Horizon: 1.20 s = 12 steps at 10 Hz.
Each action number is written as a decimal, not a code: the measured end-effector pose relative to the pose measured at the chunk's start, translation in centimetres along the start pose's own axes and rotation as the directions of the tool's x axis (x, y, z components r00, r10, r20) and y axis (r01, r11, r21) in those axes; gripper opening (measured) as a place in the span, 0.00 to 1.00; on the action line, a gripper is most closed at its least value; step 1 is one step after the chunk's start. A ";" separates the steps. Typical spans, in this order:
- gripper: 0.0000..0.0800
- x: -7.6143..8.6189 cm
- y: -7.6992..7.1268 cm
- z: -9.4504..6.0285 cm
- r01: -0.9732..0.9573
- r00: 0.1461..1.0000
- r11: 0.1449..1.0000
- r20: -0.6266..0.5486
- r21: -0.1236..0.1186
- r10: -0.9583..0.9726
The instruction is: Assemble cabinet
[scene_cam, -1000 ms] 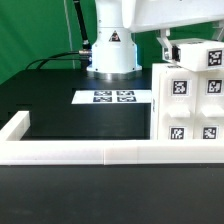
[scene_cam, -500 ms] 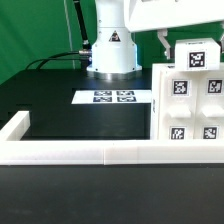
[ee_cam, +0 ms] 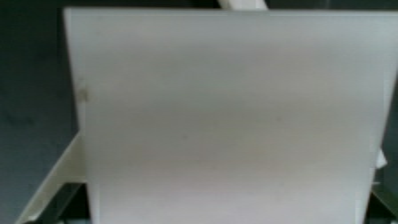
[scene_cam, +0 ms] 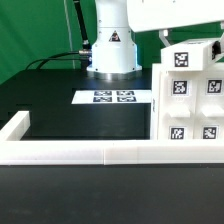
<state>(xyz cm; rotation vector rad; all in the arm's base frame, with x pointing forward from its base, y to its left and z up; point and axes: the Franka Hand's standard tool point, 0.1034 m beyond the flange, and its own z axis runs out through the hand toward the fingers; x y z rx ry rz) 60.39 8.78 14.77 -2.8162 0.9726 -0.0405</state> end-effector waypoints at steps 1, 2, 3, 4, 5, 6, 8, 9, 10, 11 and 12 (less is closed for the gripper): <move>0.70 -0.1 0.1 0.0 -0.080 0.997 0.997 -0.002 0.003 0.080; 0.70 -0.2 0.1 0.0 -0.163 0.987 0.987 0.000 0.008 0.163; 0.70 -0.2 0.1 0.0 -0.263 0.965 0.965 0.010 0.023 0.263; 0.70 -0.2 0.1 0.1 -0.351 0.936 0.936 0.018 0.034 0.351; 0.70 -0.3 0.0 0.1 -0.417 0.909 0.908 0.027 0.036 0.416; 0.70 -0.3 0.0 0.1 -0.452 0.892 0.891 0.034 0.039 0.451; 0.70 -0.2 0.0 0.1 -0.617 0.787 0.786 0.063 0.039 0.614; 0.70 -0.3 -0.1 0.1 -0.679 0.733 0.733 0.073 0.038 0.676; 0.70 -0.3 -0.3 0.1 -0.724 0.689 0.688 0.073 0.045 0.721; 0.70 -0.5 -0.5 0.1 -0.774 0.633 0.632 0.082 0.040 0.770; 0.70 -0.6 -0.6 0.1 -0.819 0.573 0.573 0.093 0.035 0.814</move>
Offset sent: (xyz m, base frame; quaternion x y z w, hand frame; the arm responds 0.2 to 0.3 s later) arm -0.0116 -0.0047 -0.0033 0.0095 -0.0043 0.2657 0.9640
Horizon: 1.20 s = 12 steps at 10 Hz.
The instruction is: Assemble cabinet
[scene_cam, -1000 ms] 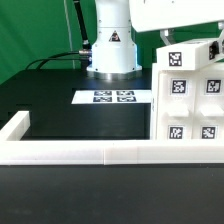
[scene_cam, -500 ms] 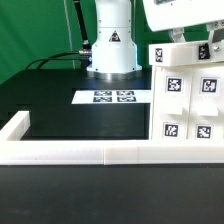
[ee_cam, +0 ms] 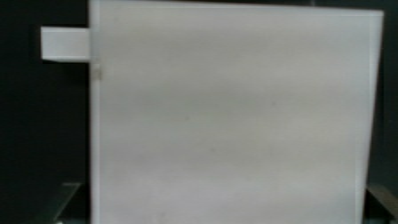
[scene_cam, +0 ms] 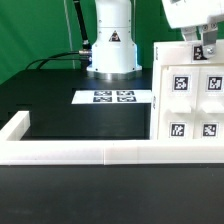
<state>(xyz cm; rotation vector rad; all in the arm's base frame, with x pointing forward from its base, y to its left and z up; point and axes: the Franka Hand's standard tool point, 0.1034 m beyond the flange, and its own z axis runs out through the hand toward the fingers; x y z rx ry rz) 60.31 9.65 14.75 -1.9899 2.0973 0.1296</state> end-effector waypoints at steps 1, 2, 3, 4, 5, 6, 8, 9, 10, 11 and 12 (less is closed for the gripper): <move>0.70 -0.2 0.0 0.0 -0.052 0.999 0.999 0.002 -0.001 0.052; 0.70 -0.4 0.1 0.1 -0.127 0.992 0.992 0.008 -0.002 0.127; 0.70 -0.4 0.1 0.1 -0.174 0.985 0.985 0.014 -0.002 0.174; 0.70 -0.4 0.0 0.1 -0.200 0.980 0.980 0.018 0.001 0.200; 0.70 -0.4 -0.1 0.1 -0.251 0.968 0.968 0.022 0.006 0.251; 0.70 -0.4 -0.2 0.0 -0.282 0.959 0.959 0.028 0.007 0.282; 0.71 -0.6 -0.2 0.0 -0.263 0.964 0.965 0.031 0.009 0.263; 0.93 -0.7 -0.3 -0.4 -0.249 0.968 0.968 0.041 0.014 0.248; 0.98 -0.9 -0.3 -1.2 -0.240 0.970 0.971 0.054 0.024 0.238; 0.98 -1.2 -0.4 -2.1 -0.237 0.970 0.971 0.066 0.032 0.234; 1.00 -1.5 -0.8 -3.1 -0.233 0.970 0.971 0.079 0.047 0.229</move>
Offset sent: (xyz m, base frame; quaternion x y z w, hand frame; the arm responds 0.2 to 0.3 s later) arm 0.0014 -0.0018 -0.0006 0.0027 0.0026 0.1242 0.9922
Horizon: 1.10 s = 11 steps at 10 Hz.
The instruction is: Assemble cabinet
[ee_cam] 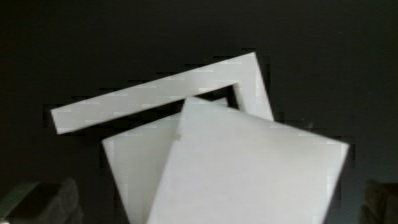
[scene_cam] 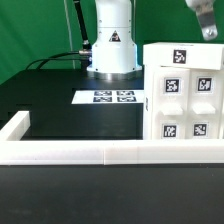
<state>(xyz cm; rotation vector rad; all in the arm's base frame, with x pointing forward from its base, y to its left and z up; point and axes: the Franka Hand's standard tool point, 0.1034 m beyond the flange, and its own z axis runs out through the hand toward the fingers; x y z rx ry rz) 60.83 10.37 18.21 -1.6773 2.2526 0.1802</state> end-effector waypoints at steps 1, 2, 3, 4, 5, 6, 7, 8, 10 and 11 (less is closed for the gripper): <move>1.00 -0.3 -0.2 -0.5 0.003 1.000 1.000 0.011 0.009 -0.004; 1.00 -0.3 -0.2 -0.3 0.025 1.000 1.000 0.010 0.007 -0.025; 1.00 -0.3 -0.1 -0.3 0.053 0.999 0.999 0.010 0.007 -0.053; 1.00 -0.3 -0.1 -0.3 0.076 0.997 0.997 0.008 0.001 -0.076; 1.00 -0.5 0.3 -0.2 0.252 0.968 0.966 -0.003 -0.051 -0.252; 1.00 -0.9 -0.2 -0.3 0.424 0.905 0.903 -0.006 -0.066 -0.426; 1.00 -1.0 -0.1 -0.2 0.547 0.836 0.834 0.005 -0.073 -0.548; 1.00 -1.2 0.1 -0.1 0.640 0.767 0.763 0.019 -0.093 -0.642; 1.00 -1.6 0.3 0.0 0.813 0.579 0.570 0.048 -0.121 -0.814; 1.00 -1.7 0.4 0.0 0.860 0.504 0.494 0.063 -0.126 -0.861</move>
Offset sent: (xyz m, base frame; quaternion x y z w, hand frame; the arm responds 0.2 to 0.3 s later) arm 0.0000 0.0000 0.0000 0.0000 0.0000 0.0000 1.0000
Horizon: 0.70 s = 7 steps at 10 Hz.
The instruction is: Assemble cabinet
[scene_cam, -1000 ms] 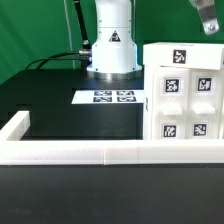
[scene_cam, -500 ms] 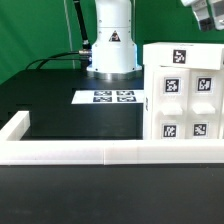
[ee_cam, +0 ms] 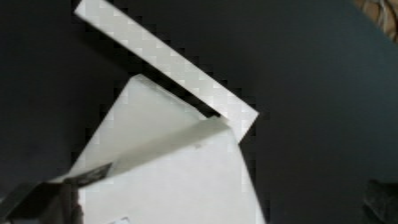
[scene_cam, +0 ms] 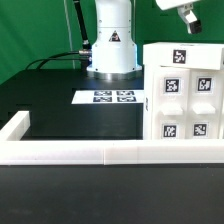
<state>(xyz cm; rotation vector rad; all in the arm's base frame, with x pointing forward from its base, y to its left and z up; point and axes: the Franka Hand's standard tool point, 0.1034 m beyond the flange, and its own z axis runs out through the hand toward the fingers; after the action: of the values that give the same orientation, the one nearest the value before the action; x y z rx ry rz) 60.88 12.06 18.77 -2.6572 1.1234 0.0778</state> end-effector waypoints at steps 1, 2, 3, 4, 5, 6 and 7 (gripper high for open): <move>1.00 0.1 0.1 0.0 0.066 0.998 0.998 -0.001 0.000 -0.066; 1.00 0.1 0.1 0.0 0.099 0.995 0.995 0.000 -0.001 -0.099; 1.00 0.1 0.1 0.1 0.174 0.985 0.985 0.000 -0.001 -0.174; 1.00 0.1 0.1 0.1 0.220 0.976 0.976 0.000 -0.001 -0.220; 1.00 0.2 0.3 0.1 0.369 0.929 0.929 -0.005 -0.019 -0.369; 1.00 0.5 0.5 0.1 0.552 0.833 0.832 -0.008 -0.060 -0.553; 1.00 0.6 0.6 0.0 0.689 0.722 0.720 0.003 -0.081 -0.692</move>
Offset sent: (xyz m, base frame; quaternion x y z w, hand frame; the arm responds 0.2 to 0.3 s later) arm 0.0000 0.0000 0.0000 0.0000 0.0000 -0.1296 0.9916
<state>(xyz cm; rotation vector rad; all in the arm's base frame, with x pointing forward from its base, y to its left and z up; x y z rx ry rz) 60.87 11.19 18.52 -2.9638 0.0555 -0.0605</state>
